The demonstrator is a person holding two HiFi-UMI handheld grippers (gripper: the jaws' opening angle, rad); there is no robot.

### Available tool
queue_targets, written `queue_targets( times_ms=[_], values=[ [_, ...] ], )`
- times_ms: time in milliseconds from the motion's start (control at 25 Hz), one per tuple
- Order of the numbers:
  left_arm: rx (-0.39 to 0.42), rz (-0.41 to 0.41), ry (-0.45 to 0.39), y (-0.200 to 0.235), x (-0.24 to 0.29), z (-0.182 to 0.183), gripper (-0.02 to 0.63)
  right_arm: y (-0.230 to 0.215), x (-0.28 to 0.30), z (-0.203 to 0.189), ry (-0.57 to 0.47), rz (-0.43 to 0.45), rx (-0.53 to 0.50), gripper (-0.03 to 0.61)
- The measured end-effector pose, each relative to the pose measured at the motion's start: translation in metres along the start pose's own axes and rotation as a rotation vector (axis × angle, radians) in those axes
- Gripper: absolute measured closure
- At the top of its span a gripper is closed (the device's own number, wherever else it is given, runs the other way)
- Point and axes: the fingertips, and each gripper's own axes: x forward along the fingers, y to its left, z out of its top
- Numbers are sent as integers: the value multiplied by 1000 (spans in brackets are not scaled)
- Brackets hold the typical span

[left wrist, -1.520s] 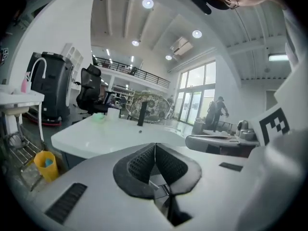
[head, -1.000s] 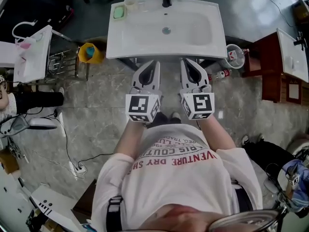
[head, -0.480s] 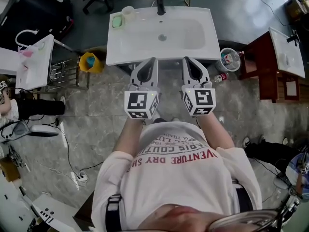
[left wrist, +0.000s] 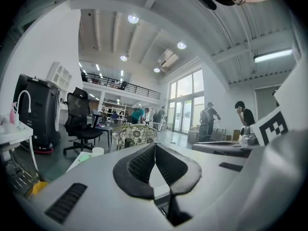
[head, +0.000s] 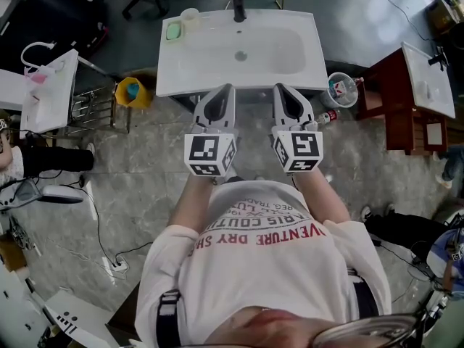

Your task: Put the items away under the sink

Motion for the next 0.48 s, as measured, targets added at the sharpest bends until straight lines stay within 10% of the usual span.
queue_targets(
  times_ms=[480],
  values=[
    [-2, 9, 4, 2, -1, -2, 591, 5, 1, -2, -1, 32, -16, 554]
  ],
)
